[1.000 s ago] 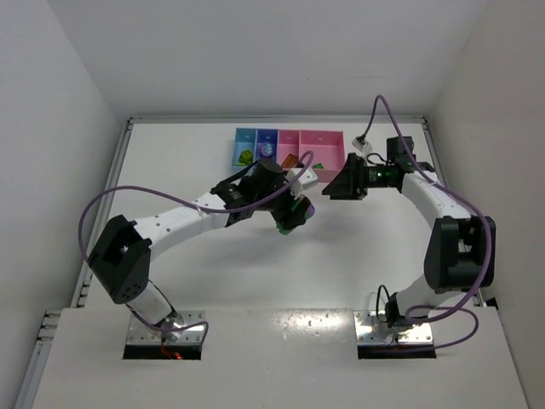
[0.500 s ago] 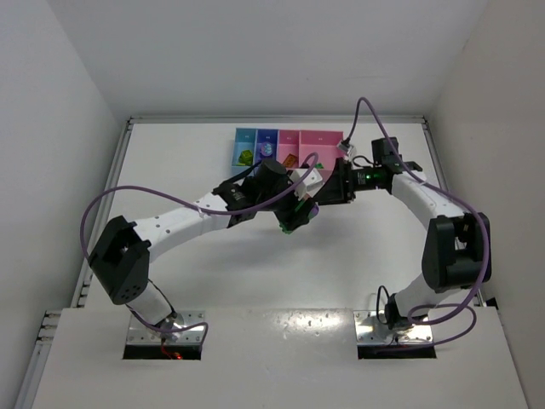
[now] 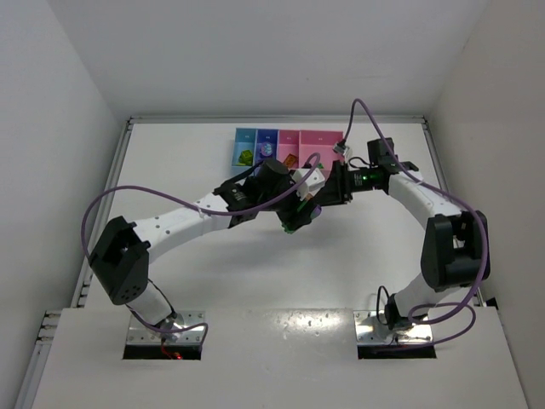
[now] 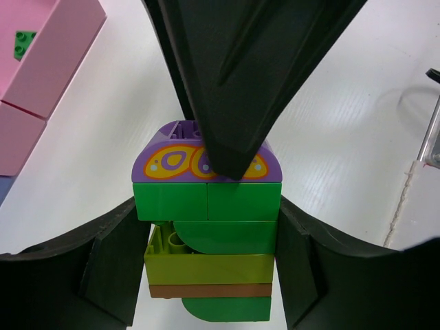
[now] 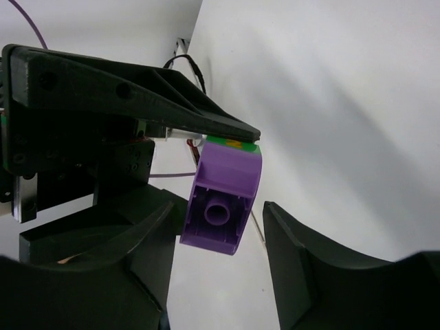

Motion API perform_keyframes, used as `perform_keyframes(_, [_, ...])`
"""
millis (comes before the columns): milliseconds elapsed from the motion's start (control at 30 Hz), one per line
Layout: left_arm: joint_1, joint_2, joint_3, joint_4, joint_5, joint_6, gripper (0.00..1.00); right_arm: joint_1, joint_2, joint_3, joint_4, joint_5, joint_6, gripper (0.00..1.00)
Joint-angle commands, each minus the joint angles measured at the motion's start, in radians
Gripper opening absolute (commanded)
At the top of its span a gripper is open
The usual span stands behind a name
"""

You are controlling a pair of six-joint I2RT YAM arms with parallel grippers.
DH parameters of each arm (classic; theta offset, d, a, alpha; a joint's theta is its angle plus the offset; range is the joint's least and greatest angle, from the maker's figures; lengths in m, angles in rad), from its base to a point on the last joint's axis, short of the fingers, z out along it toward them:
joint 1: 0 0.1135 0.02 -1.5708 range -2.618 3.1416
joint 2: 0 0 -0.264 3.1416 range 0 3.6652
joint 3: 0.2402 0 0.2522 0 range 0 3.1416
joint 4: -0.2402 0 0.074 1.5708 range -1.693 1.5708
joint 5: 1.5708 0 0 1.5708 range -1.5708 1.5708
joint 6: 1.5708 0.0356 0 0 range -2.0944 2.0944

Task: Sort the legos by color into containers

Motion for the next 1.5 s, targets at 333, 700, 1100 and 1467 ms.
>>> perform_keyframes(333, [-0.025, -0.011, 0.049, 0.039, -0.015, 0.007, 0.31, 0.009, 0.011, 0.011, 0.048, -0.039, -0.001, 0.16])
perform_keyframes(700, [-0.016, -0.011, 0.058, 0.009, -0.078, -0.113, 1.00, -0.034, -0.029, 0.002, 0.048, -0.057, -0.001, 0.00])
perform_keyframes(1100, [0.304, -0.006, 0.121, 0.024, 0.633, -0.301, 1.00, -0.125, -0.057, -0.008, 0.039, -0.134, -0.024, 0.00])
perform_keyframes(1467, [0.425, 0.210, 0.224, 0.090, 1.071, -0.385, 0.95, -0.082, -0.086, 0.031, 0.050, -0.173, -0.024, 0.00])
